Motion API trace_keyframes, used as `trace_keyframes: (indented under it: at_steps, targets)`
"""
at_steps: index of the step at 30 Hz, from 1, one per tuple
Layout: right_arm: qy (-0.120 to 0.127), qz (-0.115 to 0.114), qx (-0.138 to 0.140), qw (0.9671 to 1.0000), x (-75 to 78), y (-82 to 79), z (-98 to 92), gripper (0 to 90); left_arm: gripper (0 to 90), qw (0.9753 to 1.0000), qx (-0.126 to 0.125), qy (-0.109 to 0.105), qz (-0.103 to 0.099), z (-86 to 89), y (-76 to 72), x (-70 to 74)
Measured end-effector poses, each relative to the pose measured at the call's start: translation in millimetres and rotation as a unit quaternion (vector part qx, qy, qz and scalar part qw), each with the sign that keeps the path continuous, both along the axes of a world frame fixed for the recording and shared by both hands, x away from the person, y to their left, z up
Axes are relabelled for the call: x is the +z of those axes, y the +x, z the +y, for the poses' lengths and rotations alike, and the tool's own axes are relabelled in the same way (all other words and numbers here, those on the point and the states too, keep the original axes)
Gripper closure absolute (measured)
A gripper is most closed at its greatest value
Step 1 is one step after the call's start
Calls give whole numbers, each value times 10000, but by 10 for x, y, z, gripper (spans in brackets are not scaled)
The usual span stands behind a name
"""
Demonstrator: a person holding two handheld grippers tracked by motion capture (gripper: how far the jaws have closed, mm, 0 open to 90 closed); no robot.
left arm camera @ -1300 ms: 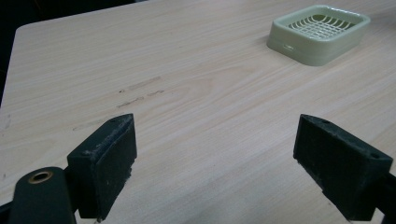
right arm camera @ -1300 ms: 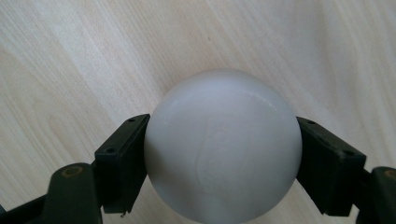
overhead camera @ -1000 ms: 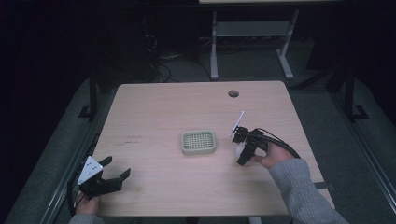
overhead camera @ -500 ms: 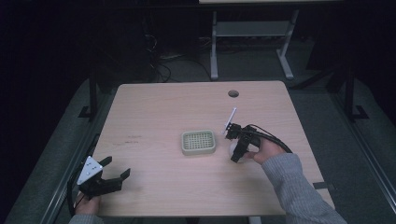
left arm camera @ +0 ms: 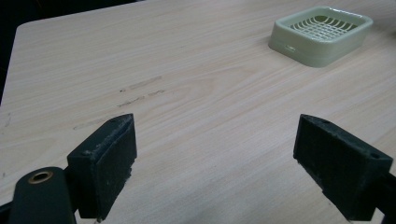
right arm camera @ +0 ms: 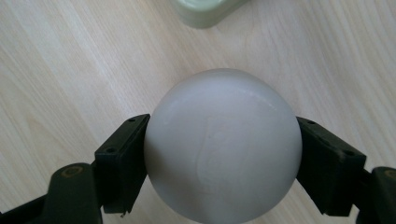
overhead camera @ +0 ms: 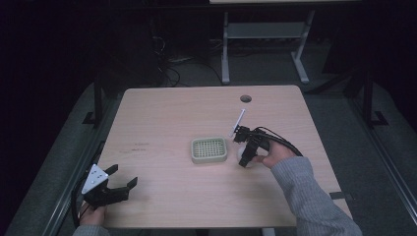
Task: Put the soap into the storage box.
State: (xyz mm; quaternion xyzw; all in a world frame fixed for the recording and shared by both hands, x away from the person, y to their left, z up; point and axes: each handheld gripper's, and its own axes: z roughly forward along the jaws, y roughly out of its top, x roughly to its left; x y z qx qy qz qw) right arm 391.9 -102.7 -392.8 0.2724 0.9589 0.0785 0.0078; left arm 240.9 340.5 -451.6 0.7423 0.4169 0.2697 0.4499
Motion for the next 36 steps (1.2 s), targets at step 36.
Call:
trace_keyframes:
  at_steps: [36]
  targets:
    - [36, -140, 366, 9992, 192, 272, 549, 236, 128, 10000, -49, 28, 1, -5, 22, -5]
